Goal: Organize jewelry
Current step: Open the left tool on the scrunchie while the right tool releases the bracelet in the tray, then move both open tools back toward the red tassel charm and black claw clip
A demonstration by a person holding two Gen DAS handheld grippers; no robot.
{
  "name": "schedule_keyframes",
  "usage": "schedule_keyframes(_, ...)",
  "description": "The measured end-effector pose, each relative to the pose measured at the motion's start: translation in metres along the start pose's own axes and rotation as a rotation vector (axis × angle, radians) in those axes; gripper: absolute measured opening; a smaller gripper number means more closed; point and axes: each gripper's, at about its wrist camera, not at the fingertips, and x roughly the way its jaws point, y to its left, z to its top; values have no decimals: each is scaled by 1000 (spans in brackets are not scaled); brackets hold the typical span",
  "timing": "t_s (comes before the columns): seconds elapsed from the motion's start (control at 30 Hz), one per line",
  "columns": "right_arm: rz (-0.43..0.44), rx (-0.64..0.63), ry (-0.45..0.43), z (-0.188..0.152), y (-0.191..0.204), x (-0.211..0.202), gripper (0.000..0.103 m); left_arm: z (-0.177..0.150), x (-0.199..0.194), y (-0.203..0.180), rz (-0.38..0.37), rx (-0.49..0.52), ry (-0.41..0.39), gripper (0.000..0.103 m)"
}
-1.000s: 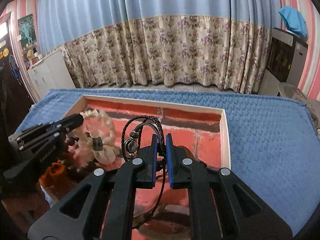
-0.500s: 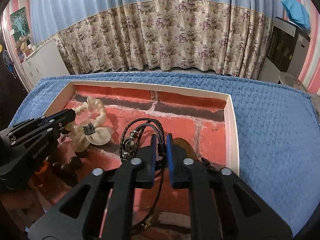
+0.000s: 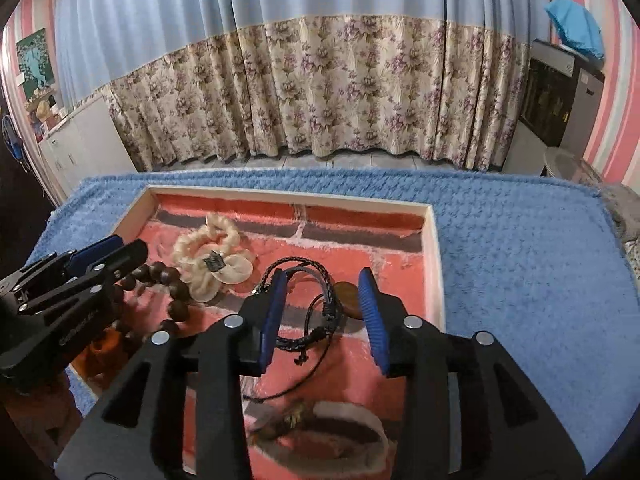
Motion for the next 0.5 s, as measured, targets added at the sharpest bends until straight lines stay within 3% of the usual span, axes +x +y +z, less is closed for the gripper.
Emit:
schedule_keyframes(0.03, -3, 1, -19, 0, -1, -13, 54, 0, -12, 2, -2, -2, -13, 41)
schedule_keyframes(0.23, -10, -9, -107, -14, -17, -85, 64, -12, -83, 20, -6, -2, -92, 49)
schedule_keyframes(0.5, -49, -14, -178, -67, -51, -166, 65, -68, -163, 46, 17, 7, -149, 52)
